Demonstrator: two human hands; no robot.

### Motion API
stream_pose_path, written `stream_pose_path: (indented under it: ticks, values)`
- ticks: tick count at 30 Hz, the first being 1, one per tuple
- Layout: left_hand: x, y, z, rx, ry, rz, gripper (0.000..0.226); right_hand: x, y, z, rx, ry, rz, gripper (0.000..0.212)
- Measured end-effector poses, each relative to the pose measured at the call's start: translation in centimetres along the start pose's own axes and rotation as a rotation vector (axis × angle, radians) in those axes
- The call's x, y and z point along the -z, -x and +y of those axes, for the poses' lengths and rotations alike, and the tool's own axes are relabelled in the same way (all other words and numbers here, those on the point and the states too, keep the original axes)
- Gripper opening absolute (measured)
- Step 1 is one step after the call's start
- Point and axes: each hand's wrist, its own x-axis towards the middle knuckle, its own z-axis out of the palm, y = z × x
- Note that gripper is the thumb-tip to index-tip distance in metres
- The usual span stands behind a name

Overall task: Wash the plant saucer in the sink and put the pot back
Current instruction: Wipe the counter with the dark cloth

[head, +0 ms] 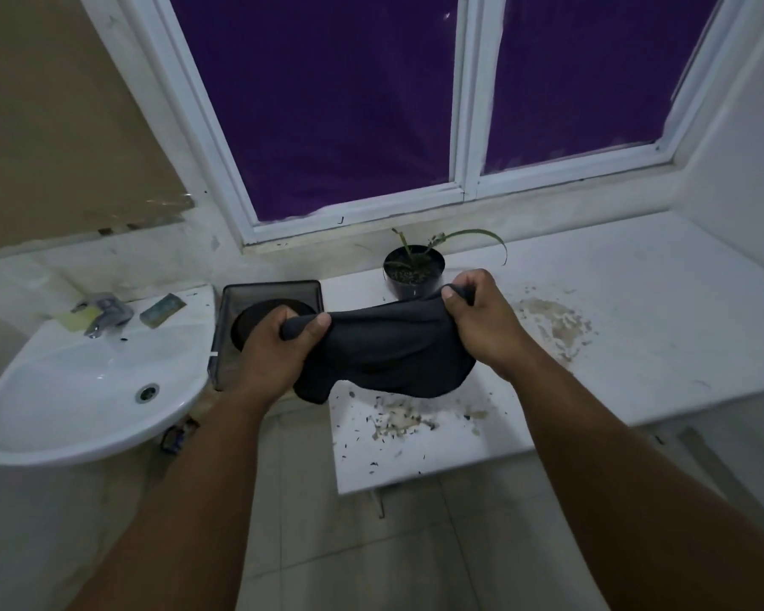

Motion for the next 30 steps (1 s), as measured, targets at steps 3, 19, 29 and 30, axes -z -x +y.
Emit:
stream_pose_path:
  ticks: [3, 19, 29, 30]
  values:
    - [0.1, 0.8, -0.5, 0.001, 0.002, -0.014, 0.055, -0.2, 0.7, 0.1, -0.014, 0.021, 0.012, 0.012]
    - [-7.2, 4.9, -5.3, 0.208, 0.034, -0.020, 0.059, -0.7, 2.4, 10.4, -0.118, 0.127, -0.174, 0.011]
    - [-12.7, 6.2, -10.7, 0.260, 0.002, 0.070, 0.049, -2.4, 2.2, 16.1, -0.177, 0.159, -0.157, 0.008]
    - [-13.3, 6.2, -11.4, 0.278, -0.015, 0.072, 0.049, -2.7, 2.2, 16.7, -0.191, 0.156, -0.155, 0.009]
